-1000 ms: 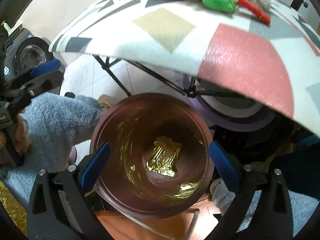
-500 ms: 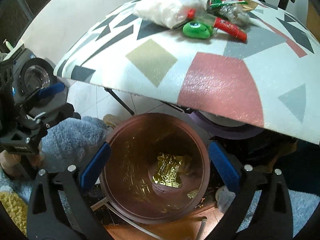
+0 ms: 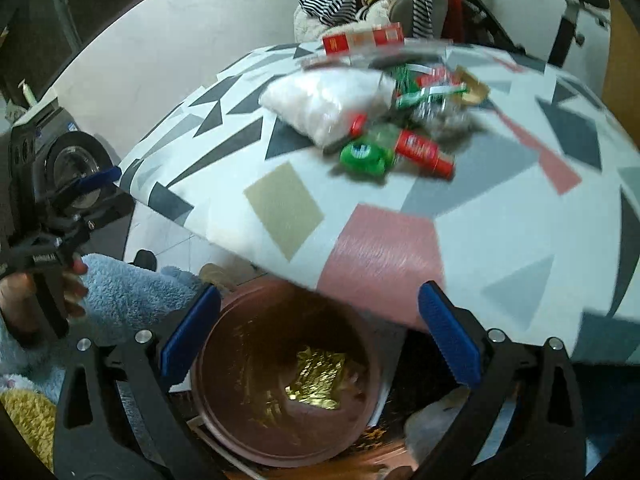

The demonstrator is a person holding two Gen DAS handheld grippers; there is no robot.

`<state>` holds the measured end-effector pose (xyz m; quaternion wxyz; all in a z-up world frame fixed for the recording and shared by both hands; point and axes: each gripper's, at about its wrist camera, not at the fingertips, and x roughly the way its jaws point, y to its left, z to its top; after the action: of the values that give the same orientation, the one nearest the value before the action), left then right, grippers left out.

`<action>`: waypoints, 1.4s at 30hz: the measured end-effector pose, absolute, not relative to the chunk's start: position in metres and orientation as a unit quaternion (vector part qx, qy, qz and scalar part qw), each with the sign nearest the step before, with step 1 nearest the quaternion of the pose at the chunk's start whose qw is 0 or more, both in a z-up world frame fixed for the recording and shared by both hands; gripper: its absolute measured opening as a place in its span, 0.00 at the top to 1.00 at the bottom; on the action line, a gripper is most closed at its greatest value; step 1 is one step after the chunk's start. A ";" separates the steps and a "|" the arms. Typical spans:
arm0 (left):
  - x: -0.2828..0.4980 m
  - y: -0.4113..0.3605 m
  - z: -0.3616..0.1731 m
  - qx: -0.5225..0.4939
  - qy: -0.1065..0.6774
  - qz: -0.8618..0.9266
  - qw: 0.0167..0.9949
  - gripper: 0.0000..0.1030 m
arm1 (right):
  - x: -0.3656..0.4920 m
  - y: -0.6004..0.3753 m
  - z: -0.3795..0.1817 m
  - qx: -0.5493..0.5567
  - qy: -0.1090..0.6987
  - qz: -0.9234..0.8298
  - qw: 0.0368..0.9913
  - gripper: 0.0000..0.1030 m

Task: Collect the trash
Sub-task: 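Raise both tools back over the trash pile on the table, then grasp the red cigarette box with the right tool while the left tool grasps the pink card packet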

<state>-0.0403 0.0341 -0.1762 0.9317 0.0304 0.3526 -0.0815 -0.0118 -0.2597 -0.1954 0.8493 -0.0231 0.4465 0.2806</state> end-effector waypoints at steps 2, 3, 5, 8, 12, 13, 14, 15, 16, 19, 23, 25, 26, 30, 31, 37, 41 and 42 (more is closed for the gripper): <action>-0.035 0.035 -0.167 0.038 0.347 -0.086 0.933 0.05 | -0.010 -0.260 -0.190 -0.039 0.436 0.275 0.856 0.05; -0.033 0.035 -0.163 0.040 0.344 -0.088 0.934 0.05 | -0.008 -0.260 -0.186 -0.048 0.430 0.273 0.859 0.05; -0.028 0.037 -0.155 0.044 0.337 -0.092 0.936 0.06 | -0.002 -0.264 -0.176 -0.060 0.412 0.268 0.869 0.05; -0.020 0.039 -0.143 0.043 0.331 -0.102 0.937 0.06 | 0.014 -0.273 -0.163 -0.062 0.396 0.257 0.879 0.05; -0.008 0.041 -0.136 0.035 0.334 -0.113 0.935 0.05 | 0.035 -0.281 -0.153 -0.052 0.392 0.246 0.885 0.05; -0.005 0.041 -0.135 0.033 0.336 -0.115 0.934 0.05 | 0.039 -0.283 -0.152 -0.051 0.392 0.245 0.885 0.05; -0.002 0.041 -0.135 0.031 0.339 -0.116 0.933 0.05 | 0.045 -0.285 -0.151 -0.048 0.393 0.243 0.886 0.05; 0.001 0.041 -0.135 0.029 0.342 -0.117 0.932 0.05 | 0.052 -0.287 -0.149 -0.044 0.393 0.243 0.886 0.05; 0.005 0.042 -0.135 0.025 0.345 -0.118 0.931 0.05 | 0.055 -0.288 -0.148 -0.040 0.394 0.242 0.886 0.05; 0.015 0.044 -0.135 0.011 0.355 -0.111 0.928 0.06 | 0.069 -0.291 -0.148 -0.032 0.396 0.241 0.885 0.05; 0.031 0.050 -0.134 -0.005 0.367 -0.103 0.925 0.06 | 0.089 -0.289 -0.144 -0.030 0.400 0.242 0.884 0.05; 0.039 0.055 -0.133 -0.010 0.366 -0.097 0.925 0.06 | 0.098 -0.284 -0.140 -0.032 0.399 0.245 0.883 0.06; 0.043 0.057 -0.132 -0.013 0.366 -0.097 0.926 0.06 | 0.104 -0.278 -0.137 -0.035 0.398 0.247 0.883 0.05; 0.059 0.070 -0.131 -0.037 0.368 -0.087 0.925 0.06 | 0.134 -0.250 -0.130 -0.056 0.395 0.249 0.882 0.05; 0.061 0.073 -0.131 -0.041 0.368 -0.085 0.925 0.06 | 0.141 -0.244 -0.129 -0.059 0.395 0.247 0.883 0.05; 0.078 0.097 -0.139 -0.076 0.378 -0.069 0.920 0.06 | 0.192 -0.199 -0.132 -0.061 0.403 0.243 0.880 0.05; 0.084 0.107 -0.144 -0.088 0.384 -0.065 0.917 0.06 | 0.218 -0.171 -0.138 -0.071 0.418 0.229 0.876 0.05; 0.085 0.108 -0.146 -0.090 0.385 -0.065 0.916 0.06 | 0.222 -0.164 -0.139 -0.078 0.421 0.224 0.876 0.05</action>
<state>0.0846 0.1082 -0.1456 0.9162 -0.0905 0.3849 -0.0647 0.2224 -0.1643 -0.1395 0.8756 -0.0778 0.4205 0.2244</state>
